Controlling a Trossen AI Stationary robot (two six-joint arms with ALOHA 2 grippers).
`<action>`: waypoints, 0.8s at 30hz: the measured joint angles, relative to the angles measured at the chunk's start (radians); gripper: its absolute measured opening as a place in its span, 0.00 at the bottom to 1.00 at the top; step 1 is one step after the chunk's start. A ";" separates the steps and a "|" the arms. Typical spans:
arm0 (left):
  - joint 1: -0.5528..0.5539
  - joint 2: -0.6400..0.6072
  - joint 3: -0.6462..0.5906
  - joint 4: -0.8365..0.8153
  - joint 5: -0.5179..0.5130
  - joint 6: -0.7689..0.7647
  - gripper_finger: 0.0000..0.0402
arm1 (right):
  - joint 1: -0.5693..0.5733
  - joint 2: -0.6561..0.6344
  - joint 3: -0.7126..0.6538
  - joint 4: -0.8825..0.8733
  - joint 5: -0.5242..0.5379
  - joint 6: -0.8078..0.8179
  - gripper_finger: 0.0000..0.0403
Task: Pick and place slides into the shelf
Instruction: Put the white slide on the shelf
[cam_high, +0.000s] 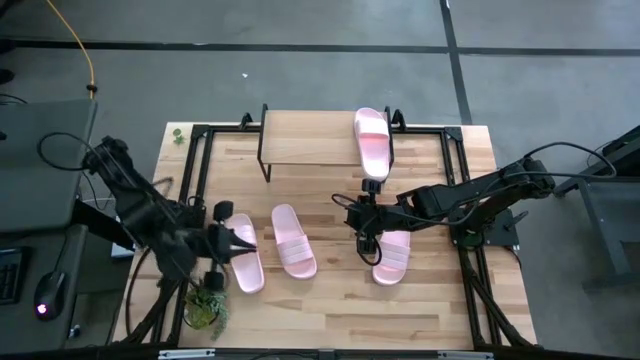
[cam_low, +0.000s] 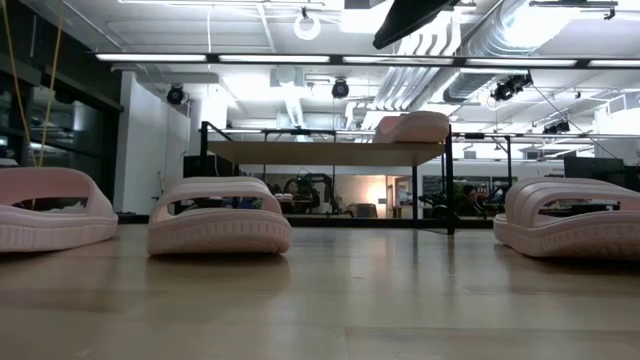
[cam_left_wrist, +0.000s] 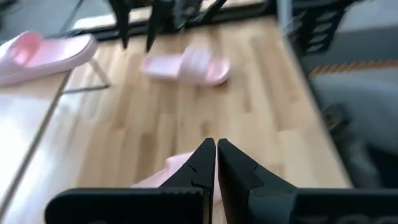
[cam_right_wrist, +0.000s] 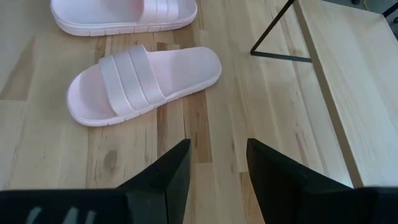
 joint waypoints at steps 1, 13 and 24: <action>0.000 0.034 0.023 -0.046 -0.018 -0.024 0.02 | 0.000 0.000 0.000 0.000 0.000 0.000 0.36; -0.007 0.237 0.106 -0.466 -0.077 -0.427 0.02 | 0.000 0.000 0.000 0.000 0.000 -0.008 0.36; -0.092 0.307 0.106 -0.544 -0.095 -0.545 0.02 | 0.000 0.000 0.000 0.006 0.000 -0.003 0.36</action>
